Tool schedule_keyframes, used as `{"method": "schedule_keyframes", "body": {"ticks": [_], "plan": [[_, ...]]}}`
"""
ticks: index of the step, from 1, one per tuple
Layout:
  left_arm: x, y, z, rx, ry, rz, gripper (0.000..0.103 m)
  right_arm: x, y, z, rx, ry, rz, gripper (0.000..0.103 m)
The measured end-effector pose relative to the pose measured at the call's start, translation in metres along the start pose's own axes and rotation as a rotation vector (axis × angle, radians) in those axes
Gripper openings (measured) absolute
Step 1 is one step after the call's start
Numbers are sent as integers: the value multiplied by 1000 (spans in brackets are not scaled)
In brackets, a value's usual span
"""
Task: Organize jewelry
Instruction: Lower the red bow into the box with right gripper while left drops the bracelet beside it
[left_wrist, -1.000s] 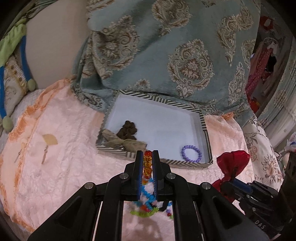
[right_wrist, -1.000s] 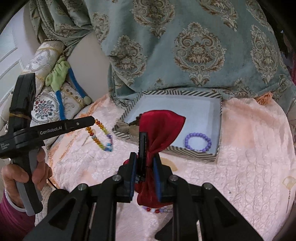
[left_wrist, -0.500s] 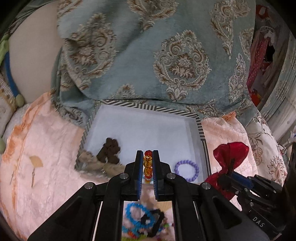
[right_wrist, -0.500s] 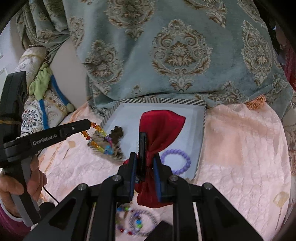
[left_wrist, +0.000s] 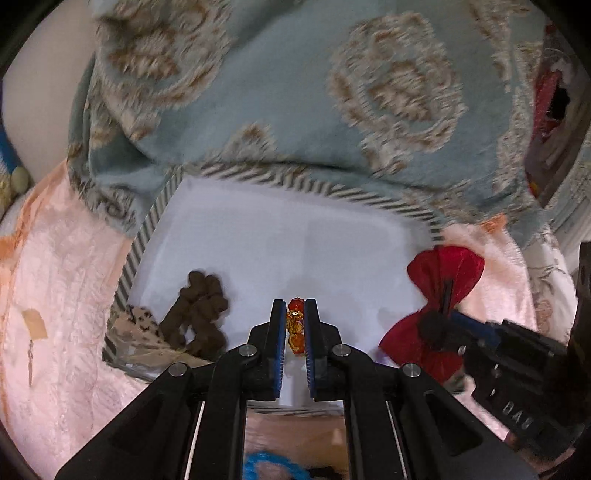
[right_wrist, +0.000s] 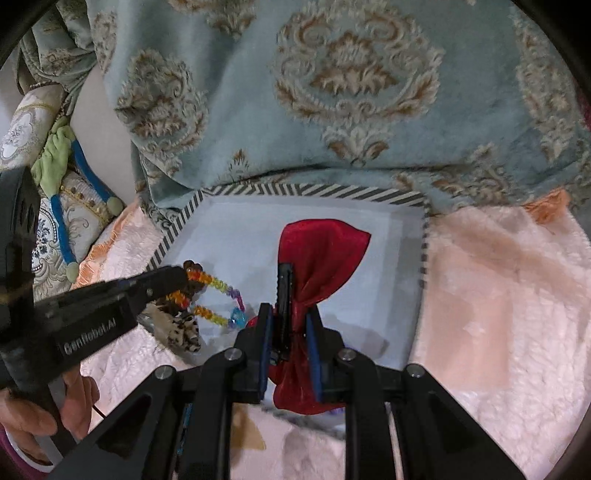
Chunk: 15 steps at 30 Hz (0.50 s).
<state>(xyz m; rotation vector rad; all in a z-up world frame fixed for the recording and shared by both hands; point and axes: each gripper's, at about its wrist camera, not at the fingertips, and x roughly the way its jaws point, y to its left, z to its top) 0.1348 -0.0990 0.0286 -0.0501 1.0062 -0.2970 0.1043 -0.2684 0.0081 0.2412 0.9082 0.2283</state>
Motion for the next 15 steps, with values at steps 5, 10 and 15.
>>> {"method": "schedule_keyframes", "body": {"ticks": [5, 10, 15], "plan": [[14, 21, -10, -27, 20, 48, 0, 38, -4, 4, -5, 57, -9, 17], [10, 26, -15, -44, 4, 47, 0, 57, -19, 4, 42, 86, -53, 29], [5, 28, -23, -55, 13, 48, 16, 35, -24, -4, 92, 59, -24, 38]]}}
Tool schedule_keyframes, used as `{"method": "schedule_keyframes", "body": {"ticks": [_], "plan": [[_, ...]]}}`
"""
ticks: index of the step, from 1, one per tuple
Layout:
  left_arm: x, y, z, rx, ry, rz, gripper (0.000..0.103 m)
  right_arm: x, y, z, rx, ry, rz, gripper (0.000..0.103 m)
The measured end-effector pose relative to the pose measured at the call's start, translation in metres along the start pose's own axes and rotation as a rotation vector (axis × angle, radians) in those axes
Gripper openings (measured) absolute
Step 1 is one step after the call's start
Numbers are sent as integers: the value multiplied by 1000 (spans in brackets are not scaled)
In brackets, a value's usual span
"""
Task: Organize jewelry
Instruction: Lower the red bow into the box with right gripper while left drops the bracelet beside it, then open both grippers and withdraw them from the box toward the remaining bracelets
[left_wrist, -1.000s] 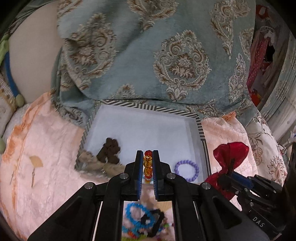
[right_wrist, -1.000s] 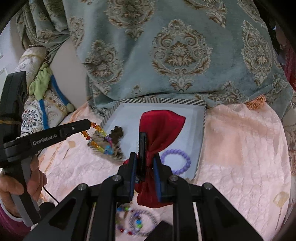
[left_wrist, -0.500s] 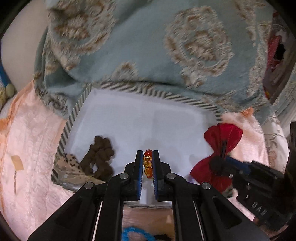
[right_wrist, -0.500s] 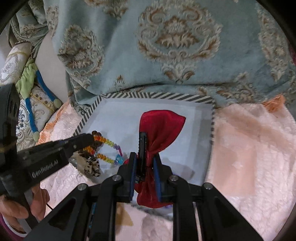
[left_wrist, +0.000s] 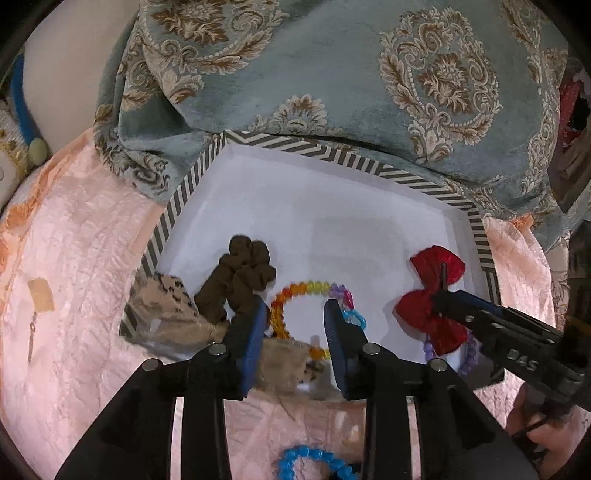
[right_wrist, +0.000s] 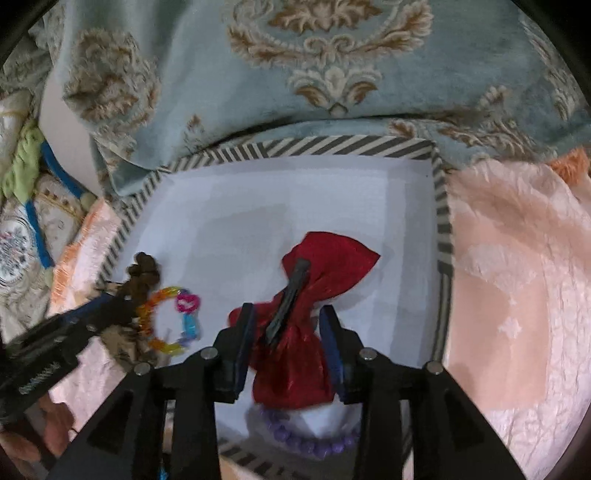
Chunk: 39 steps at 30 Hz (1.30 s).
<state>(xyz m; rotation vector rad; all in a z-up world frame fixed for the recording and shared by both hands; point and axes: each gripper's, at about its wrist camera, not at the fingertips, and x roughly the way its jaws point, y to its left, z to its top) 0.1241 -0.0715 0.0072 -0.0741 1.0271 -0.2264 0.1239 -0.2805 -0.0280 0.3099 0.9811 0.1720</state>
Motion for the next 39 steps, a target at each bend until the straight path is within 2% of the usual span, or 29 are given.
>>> {"method": "schedule_keyframes", "body": {"ticks": [5, 9, 12, 16, 26, 31, 39], "plan": [[-18, -1, -14, 8, -12, 4, 16, -39, 10, -17, -19, -41, -10, 47], [-36, -4, -27, 22, -31, 20, 16, -68, 16, -34, -22, -74, -10, 49], [-49, -6, -39, 27, -31, 21, 16, -87, 24, -50, -10, -90, 1, 55], [-69, -9, -55, 34, -55, 33, 16, -106, 36, -72, -16, -98, 4, 55], [-119, -8, -89, 46, -129, 75, 16, -160, 73, -113, -53, -182, -24, 57], [-141, -7, -100, 57, -168, 91, 16, -175, 88, -128, -88, -193, -39, 60], [-171, -12, -114, 74, -230, 105, 16, -200, 102, -140, -102, -220, -16, 60]]}}
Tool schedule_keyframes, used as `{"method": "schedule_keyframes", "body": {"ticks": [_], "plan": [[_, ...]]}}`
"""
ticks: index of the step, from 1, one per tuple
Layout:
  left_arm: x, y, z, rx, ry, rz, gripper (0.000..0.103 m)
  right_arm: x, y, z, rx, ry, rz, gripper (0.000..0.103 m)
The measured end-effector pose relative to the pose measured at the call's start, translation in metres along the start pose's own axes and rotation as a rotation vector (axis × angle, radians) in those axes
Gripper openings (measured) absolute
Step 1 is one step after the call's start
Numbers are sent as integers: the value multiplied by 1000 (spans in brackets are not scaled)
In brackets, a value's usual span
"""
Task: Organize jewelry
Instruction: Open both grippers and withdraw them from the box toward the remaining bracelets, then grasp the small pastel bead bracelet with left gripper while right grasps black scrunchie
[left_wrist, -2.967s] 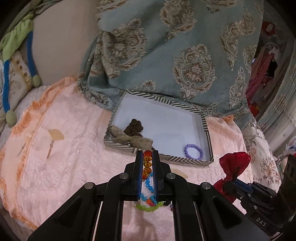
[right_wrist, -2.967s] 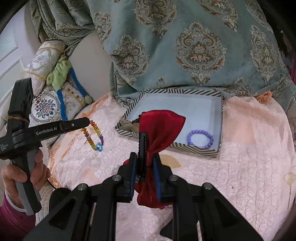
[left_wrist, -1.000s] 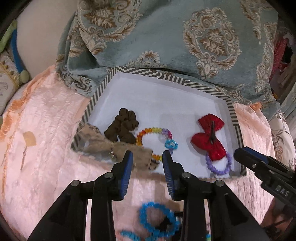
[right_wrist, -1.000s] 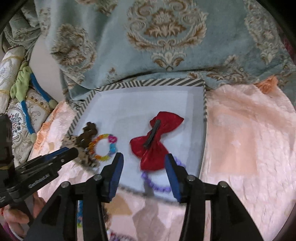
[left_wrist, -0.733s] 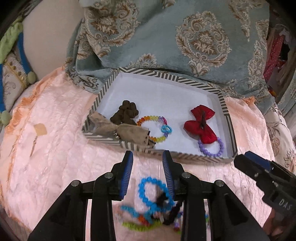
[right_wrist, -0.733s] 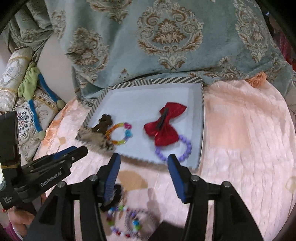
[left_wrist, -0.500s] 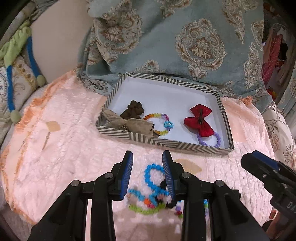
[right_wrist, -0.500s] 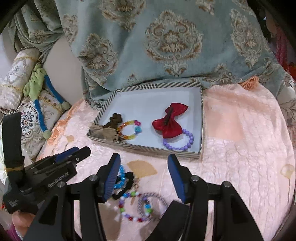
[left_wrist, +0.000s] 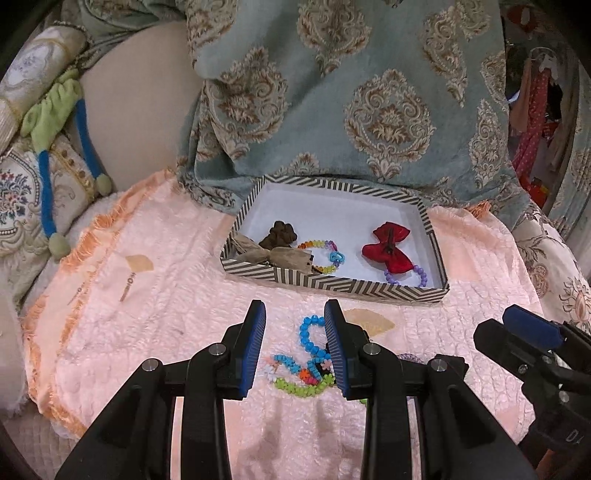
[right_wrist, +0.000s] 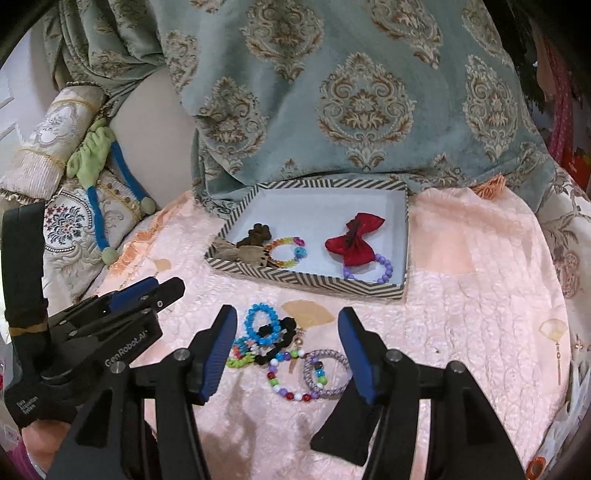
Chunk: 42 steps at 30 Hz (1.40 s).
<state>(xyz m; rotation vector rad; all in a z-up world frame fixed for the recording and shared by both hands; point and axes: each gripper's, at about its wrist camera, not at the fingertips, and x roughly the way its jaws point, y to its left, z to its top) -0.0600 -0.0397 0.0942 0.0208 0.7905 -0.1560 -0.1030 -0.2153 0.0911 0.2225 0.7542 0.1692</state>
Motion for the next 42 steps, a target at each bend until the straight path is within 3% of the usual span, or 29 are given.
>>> {"method": "schedule_keyframes", "body": {"ticks": [5, 25, 42], "plan": [[-16, 0, -1, 0, -32, 4, 16, -16, 8, -2, -12, -26, -1, 65], [-29, -2, -3, 3, -45, 0, 16, -26, 17, -6, -39, -27, -2, 65], [19, 43, -17, -173, 150, -127, 16, -2, -9, -15, 6, 24, -12, 65]]}}
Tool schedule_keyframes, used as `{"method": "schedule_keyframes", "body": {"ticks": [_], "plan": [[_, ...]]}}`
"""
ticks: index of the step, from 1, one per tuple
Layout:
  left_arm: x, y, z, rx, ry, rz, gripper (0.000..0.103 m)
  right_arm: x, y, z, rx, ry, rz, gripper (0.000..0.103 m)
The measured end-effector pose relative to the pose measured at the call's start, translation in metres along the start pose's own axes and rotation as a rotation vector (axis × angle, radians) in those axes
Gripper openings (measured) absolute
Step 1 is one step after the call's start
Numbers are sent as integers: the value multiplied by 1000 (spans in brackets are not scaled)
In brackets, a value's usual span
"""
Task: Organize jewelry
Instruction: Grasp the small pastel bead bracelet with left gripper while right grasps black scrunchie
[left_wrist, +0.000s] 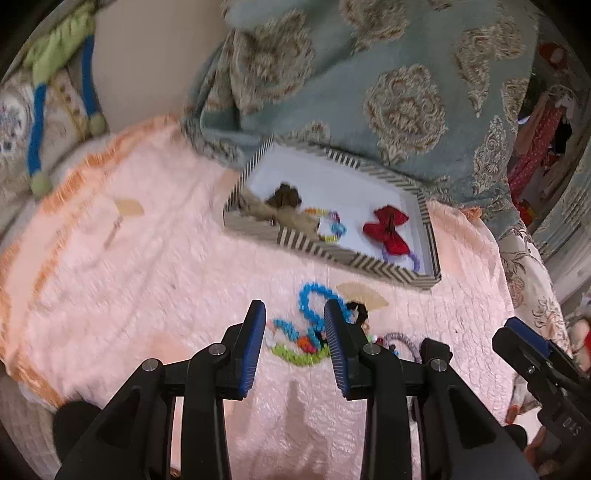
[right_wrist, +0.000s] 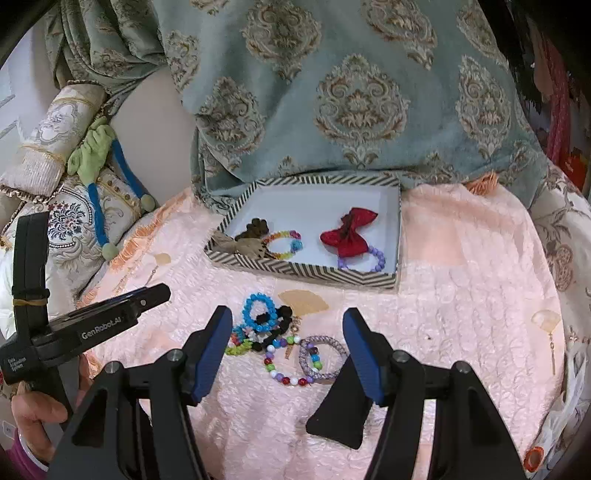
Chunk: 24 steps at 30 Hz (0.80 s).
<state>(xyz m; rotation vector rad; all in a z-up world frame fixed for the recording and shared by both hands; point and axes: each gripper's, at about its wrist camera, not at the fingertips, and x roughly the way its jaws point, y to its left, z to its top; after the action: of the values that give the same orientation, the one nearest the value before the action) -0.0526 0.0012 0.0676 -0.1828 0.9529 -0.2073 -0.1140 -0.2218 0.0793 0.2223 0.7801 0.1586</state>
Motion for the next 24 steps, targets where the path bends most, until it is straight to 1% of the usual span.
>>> {"method": "schedule_keyframes", "body": {"ticks": [4, 7, 11, 16, 21, 24], "plan": [[22, 15, -7, -37, 60, 3, 16, 13, -9, -4, 8, 24, 3, 65], [39, 23, -12, -60, 110, -9, 16, 22, -13, -7, 9, 40, 5, 65], [63, 26, -18, -45, 168, 18, 16, 37, -15, -9, -5, 60, 23, 57], [82, 28, -23, -38, 184, 58, 16, 67, -18, -11, -17, 116, 33, 52], [99, 31, -25, -41, 192, 85, 16, 106, -11, -12, -62, 184, 51, 52], [106, 27, -26, -15, 191, 101, 16, 133, -10, -11, -56, 223, 66, 52]]}}
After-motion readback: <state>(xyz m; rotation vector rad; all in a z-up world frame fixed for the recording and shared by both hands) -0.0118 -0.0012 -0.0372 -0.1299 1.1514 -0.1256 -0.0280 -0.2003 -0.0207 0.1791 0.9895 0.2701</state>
